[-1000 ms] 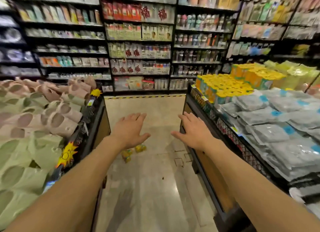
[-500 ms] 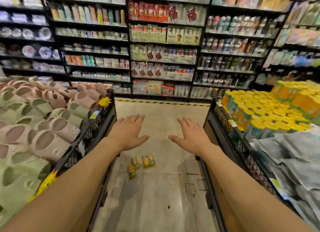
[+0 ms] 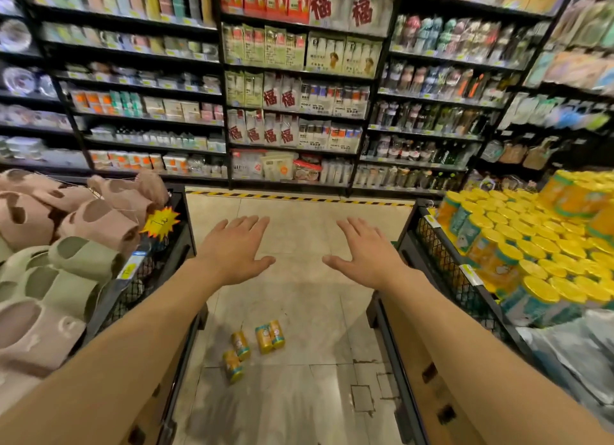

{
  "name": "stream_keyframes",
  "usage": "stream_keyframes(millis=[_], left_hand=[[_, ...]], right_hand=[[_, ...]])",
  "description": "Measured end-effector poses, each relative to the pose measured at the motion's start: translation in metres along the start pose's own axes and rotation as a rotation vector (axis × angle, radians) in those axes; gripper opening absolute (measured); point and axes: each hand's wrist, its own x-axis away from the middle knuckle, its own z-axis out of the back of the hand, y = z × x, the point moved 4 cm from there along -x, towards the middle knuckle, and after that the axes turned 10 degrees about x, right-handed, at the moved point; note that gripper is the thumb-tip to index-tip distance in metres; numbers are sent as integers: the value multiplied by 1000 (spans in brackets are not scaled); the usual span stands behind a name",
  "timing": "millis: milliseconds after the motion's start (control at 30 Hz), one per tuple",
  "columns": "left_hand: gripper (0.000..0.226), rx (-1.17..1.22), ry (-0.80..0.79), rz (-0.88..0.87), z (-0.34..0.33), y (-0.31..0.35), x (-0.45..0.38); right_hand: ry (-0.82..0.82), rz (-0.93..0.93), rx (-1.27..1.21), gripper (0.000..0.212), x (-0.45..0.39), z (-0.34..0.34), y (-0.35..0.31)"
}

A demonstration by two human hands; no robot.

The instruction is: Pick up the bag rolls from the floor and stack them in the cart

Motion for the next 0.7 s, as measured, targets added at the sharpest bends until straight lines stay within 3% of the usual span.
stream_keyframes(millis=[333, 500, 700], left_hand=[[87, 15, 8, 21, -6, -36, -156], [86, 18, 9, 77, -24, -54, -235], [88, 205, -31, 243, -86, -102, -300]], right_hand=[[16, -2, -22, 89, -157, 6, 47], [-31, 61, 44, 89, -244, -20, 78], [-96, 144, 45, 88, -338, -79, 95]])
